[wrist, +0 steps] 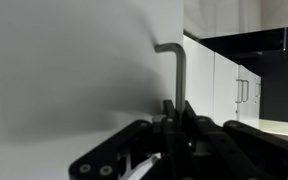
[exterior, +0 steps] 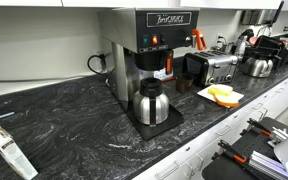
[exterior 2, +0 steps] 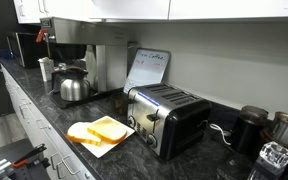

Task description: Open the right door of the cabinet.

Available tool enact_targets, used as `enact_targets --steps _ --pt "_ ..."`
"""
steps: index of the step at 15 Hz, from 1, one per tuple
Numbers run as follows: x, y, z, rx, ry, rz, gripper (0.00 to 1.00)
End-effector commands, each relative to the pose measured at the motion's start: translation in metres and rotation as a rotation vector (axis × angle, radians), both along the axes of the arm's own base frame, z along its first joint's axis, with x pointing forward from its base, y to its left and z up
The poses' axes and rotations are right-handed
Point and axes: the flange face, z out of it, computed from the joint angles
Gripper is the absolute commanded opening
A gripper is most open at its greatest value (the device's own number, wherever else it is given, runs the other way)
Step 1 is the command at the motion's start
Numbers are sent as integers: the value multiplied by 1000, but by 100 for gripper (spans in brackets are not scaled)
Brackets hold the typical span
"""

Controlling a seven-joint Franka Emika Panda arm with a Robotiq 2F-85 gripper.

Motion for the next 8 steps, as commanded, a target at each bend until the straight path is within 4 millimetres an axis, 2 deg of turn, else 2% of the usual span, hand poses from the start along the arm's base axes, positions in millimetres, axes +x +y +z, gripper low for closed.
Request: enact_targets --steps 1,8 --pt "-17 49 16 -79 50 12 3" --pt "-46 62 41 -153 74 -47 3"
